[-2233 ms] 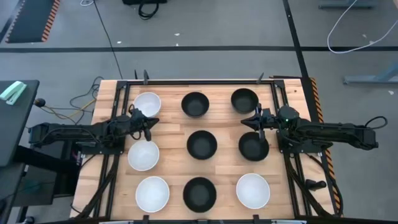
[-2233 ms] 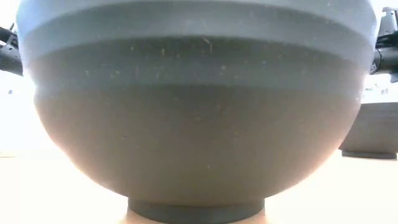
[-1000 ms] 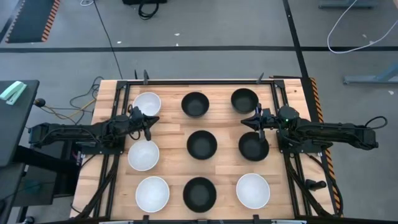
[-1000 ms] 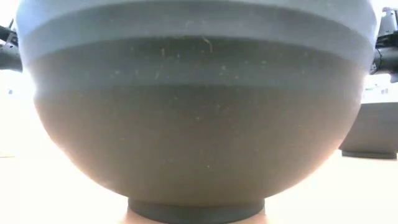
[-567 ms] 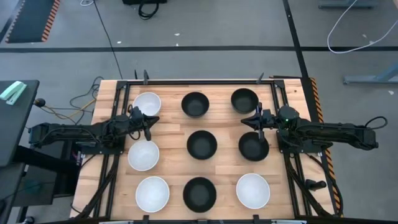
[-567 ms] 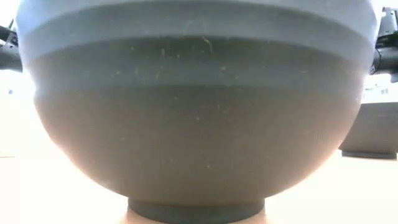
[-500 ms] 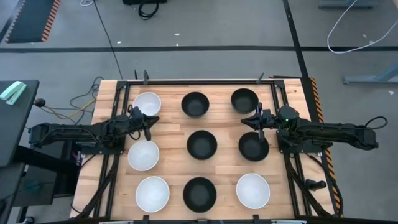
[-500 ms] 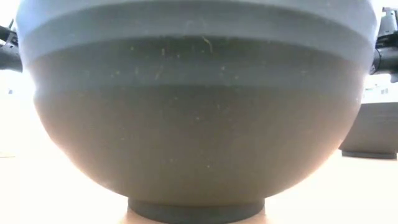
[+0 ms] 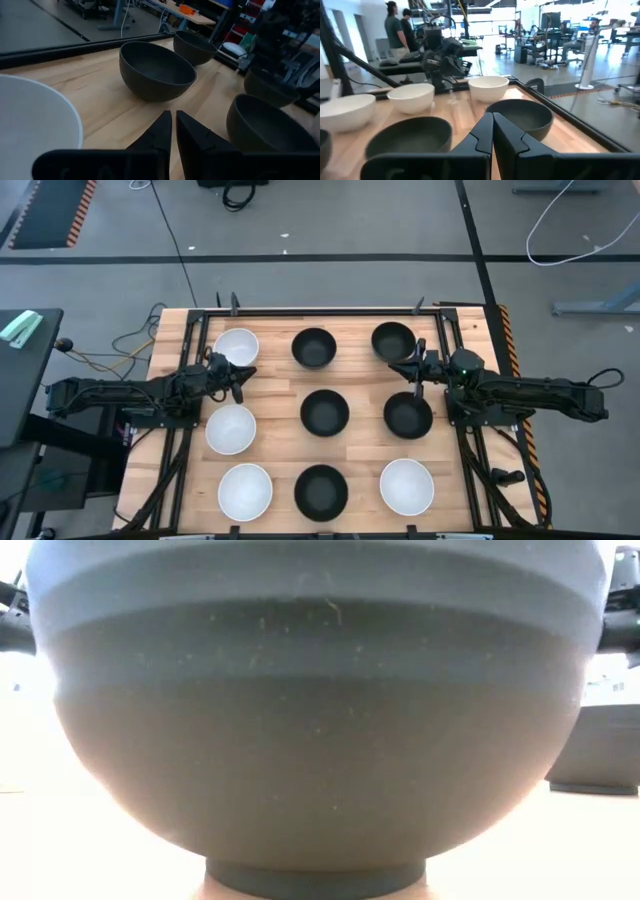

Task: Nest bowls inside each other
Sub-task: Stack the black bowl on top of the black bowl

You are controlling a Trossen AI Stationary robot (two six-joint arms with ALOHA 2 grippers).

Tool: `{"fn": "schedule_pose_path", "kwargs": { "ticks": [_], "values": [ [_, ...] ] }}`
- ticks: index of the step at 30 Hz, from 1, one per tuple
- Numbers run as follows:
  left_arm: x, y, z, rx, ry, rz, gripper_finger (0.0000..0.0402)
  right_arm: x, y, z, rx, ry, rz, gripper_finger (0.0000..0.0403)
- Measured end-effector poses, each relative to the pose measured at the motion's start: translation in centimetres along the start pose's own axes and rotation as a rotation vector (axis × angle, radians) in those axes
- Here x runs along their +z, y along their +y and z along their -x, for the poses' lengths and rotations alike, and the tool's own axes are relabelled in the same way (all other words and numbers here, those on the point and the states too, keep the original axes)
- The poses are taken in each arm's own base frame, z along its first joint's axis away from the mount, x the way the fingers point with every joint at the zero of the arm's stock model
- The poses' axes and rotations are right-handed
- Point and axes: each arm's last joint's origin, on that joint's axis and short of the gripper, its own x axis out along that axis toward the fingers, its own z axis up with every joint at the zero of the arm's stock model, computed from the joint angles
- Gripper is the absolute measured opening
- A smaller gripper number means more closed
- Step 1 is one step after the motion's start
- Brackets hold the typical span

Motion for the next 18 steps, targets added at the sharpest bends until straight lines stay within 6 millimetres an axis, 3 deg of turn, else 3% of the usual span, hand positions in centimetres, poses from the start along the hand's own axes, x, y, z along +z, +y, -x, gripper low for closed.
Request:
{"fn": "schedule_pose_path", "kwargs": {
  "ticks": [7,12,18],
  "values": [
    [0.2,-0.3,0.0,-0.06,-0.007,-0.063,0.0032,0.3,-0.7,0.0,-0.185,-0.026,-0.094,0.0019],
    [0.4,-0.3,0.0,-0.064,-0.025,-0.055,0.0025,2.8,-0.7,-0.3,-0.168,-0.09,-0.059,0.0019],
    [0.5,-0.4,0.0,-0.071,-0.029,0.073,0.0027,6.6,-0.5,-0.7,-0.139,-0.058,-0.006,0.0019]
  ]
}}
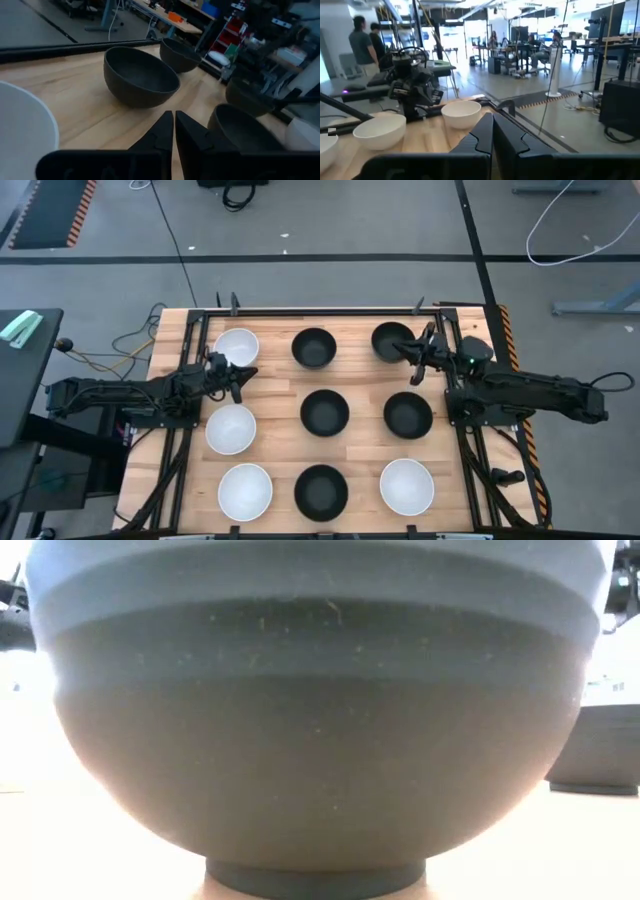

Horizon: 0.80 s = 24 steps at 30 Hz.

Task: Nest bowls inside each other
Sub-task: Stack the black bowl on top of the black bowl

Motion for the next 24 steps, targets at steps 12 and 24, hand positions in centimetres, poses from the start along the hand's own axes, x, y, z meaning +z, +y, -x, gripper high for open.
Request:
{"fn": "schedule_pose_path", "kwargs": {
  "ticks": [12,24],
  "values": [
    [2.0,-0.7,0.1,0.01,-0.166,-0.042,0.0042,7.2,0.7,1.0,0.041,0.042,0.155,0.0019],
    [14.1,-5.8,0.5,0.047,-0.05,-0.336,0.0037,7.1,0.8,1.5,0.041,0.069,0.128,0.0019]
  ]
}}
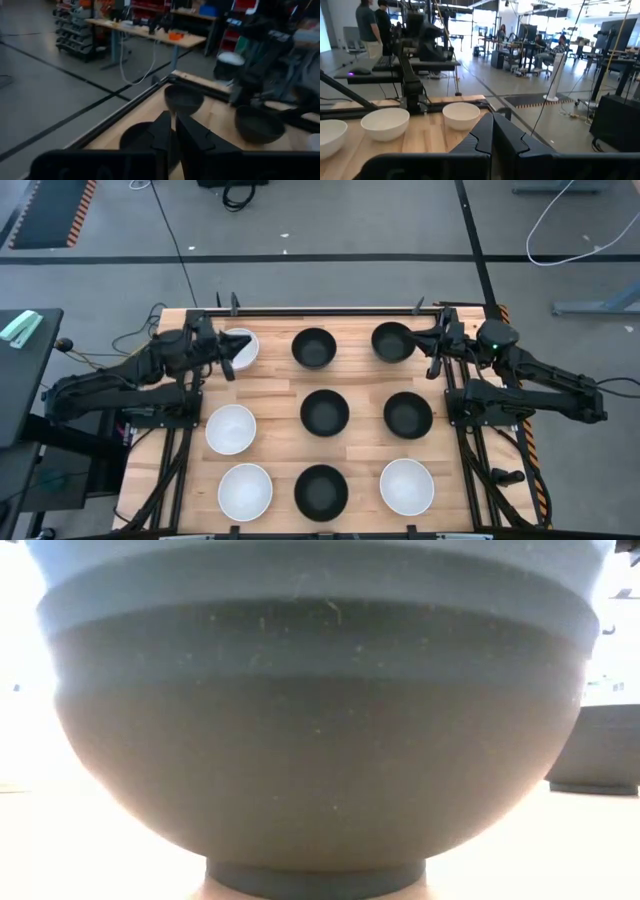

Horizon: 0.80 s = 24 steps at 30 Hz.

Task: Nest bowls inside each other
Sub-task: Stack the black bowl on top of the black bowl

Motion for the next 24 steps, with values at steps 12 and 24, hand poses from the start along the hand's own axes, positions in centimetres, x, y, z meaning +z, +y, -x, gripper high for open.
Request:
{"fn": "schedule_pose_path", "kwargs": {
  "ticks": [12,24],
  "values": [
    [-2.0,0.8,-6.3,0.053,0.279,-0.074,0.0085,-2.1,0.2,-2.5,0.061,0.195,-0.102,0.0022],
    [-3.5,1.5,-6.9,0.07,0.422,-0.085,0.0095,-6.5,0.0,-5.6,-0.021,0.565,-0.184,0.0099]
  ]
}}
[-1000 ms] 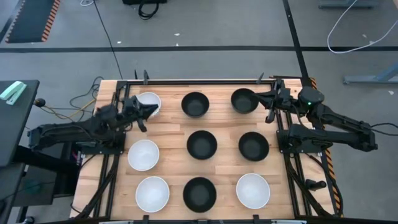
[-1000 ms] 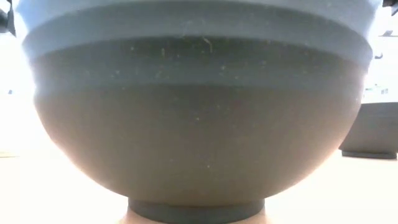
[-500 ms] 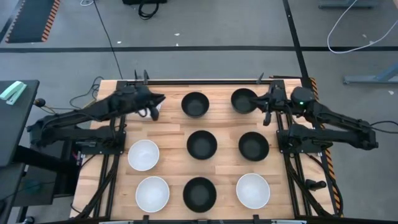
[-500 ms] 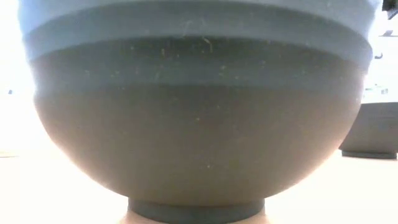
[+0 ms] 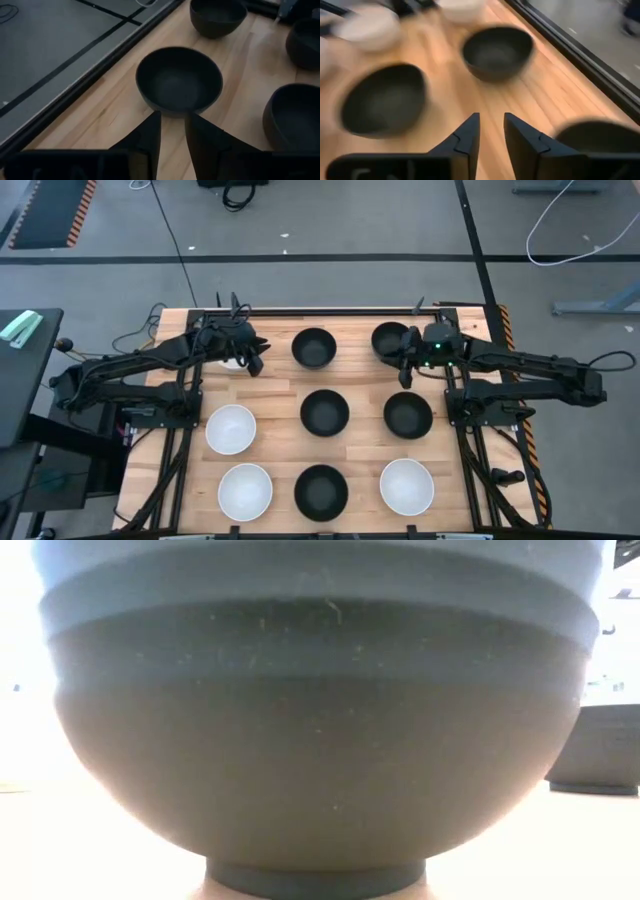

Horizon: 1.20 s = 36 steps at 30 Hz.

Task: Nest bowls inside each other
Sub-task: Stack the black bowl on top of the black bowl

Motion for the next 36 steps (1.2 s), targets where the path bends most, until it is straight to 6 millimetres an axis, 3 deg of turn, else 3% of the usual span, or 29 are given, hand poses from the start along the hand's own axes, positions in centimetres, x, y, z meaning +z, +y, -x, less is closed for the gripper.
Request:
{"fn": "schedule_pose_path", "kwargs": {
  "ticks": [14,25,36],
  "values": [
    [-1.6,1.5,-2.9,0.103,0.182,0.015,0.0087,-1.7,-1.7,-0.4,-0.146,0.19,-0.057,0.0117],
    [-1.4,1.4,-2.9,0.097,0.16,0.005,0.0093,-3.3,-3.8,-2.4,-0.269,0.398,-0.116,0.0117],
    [-1.0,1.7,-2.6,0.104,0.118,0.003,0.0094,-4.4,-4.3,-4.6,-0.234,0.515,-0.115,0.0117]
  ]
}}
